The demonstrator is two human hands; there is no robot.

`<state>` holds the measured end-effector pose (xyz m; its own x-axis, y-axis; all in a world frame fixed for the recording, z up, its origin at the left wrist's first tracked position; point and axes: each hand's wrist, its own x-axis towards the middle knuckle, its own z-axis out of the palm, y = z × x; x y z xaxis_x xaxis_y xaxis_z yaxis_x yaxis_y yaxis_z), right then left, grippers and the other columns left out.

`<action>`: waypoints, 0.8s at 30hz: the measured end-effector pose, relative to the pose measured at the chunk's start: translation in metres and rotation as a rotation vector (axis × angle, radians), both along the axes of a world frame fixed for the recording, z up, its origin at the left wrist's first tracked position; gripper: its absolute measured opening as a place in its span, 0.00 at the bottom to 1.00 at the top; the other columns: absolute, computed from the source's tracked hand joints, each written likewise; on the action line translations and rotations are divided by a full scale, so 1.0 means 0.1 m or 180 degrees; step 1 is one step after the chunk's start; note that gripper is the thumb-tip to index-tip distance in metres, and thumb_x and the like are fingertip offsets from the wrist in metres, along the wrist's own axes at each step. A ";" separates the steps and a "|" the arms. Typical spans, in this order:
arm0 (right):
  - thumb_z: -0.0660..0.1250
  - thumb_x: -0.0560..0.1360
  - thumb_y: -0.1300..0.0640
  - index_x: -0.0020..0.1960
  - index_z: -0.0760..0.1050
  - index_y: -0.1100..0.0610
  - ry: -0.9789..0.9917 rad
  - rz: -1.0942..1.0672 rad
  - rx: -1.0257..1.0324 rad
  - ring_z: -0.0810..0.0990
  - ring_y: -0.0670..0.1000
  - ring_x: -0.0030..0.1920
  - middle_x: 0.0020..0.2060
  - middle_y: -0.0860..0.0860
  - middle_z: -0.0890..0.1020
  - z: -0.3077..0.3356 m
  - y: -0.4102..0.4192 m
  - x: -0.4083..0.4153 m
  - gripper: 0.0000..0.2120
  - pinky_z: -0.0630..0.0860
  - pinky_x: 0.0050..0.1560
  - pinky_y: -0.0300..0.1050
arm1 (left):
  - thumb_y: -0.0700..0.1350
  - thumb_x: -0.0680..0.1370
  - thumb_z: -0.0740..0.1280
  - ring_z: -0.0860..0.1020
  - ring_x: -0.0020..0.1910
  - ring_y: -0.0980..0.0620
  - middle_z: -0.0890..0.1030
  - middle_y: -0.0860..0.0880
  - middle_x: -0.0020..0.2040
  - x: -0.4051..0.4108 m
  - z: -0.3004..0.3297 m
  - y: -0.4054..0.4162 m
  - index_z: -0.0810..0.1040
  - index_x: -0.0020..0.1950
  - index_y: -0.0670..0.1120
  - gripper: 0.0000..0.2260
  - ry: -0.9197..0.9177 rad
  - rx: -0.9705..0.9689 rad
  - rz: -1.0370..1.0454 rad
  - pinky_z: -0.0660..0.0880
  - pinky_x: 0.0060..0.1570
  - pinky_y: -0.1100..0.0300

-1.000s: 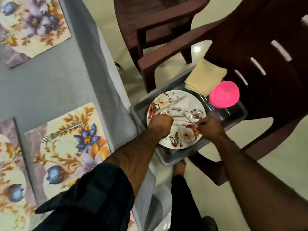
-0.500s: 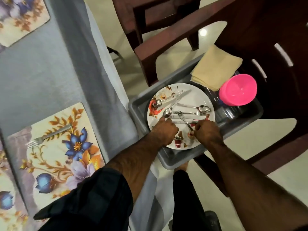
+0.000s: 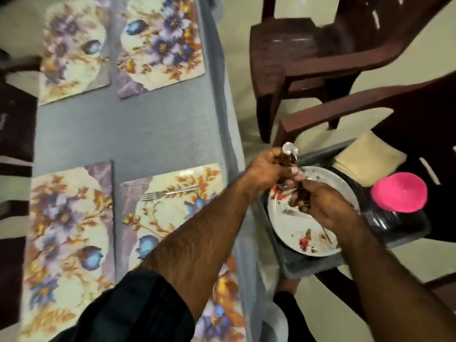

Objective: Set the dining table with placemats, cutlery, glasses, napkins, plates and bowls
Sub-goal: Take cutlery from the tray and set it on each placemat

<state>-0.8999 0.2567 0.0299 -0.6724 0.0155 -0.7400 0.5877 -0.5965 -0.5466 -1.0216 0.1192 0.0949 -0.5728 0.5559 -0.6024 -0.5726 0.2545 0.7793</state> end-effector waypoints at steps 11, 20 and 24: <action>0.71 0.79 0.65 0.54 0.84 0.61 0.1441 0.0592 0.1968 0.78 0.43 0.35 0.38 0.50 0.84 0.63 -1.25 -1.05 0.05 0.75 0.37 0.34 | 0.33 0.80 0.70 0.86 0.39 0.44 0.85 0.37 0.42 -0.75 0.65 -2.28 0.84 0.55 0.36 0.05 0.0801 -0.0159 0.0418 0.83 0.36 0.58; 0.74 0.75 0.62 0.58 0.86 0.54 0.2561 0.1987 0.4334 0.82 0.52 0.50 0.49 0.53 0.83 0.75 -2.01 -1.45 0.13 0.80 0.54 0.50 | 0.47 0.74 0.79 0.81 0.36 0.58 0.84 0.54 0.37 -0.87 0.31 -3.26 0.84 0.41 0.51 0.06 0.2305 -0.2077 0.0589 0.76 0.39 0.62; 0.72 0.78 0.54 0.59 0.86 0.51 0.2631 0.2470 0.4826 0.77 0.56 0.55 0.51 0.52 0.80 0.77 -2.06 -1.41 0.11 0.77 0.54 0.56 | 0.44 0.74 0.80 0.77 0.30 0.68 0.82 0.59 0.34 -0.78 0.22 -3.36 0.84 0.39 0.49 0.07 0.2068 -0.1960 0.0635 0.70 0.31 0.73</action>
<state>-1.0411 0.0509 0.1074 -0.9801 -0.1843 0.0738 -0.1950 0.8247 -0.5309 -1.0998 -0.2167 0.1170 -0.9534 0.0979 -0.2855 -0.1471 0.6751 0.7229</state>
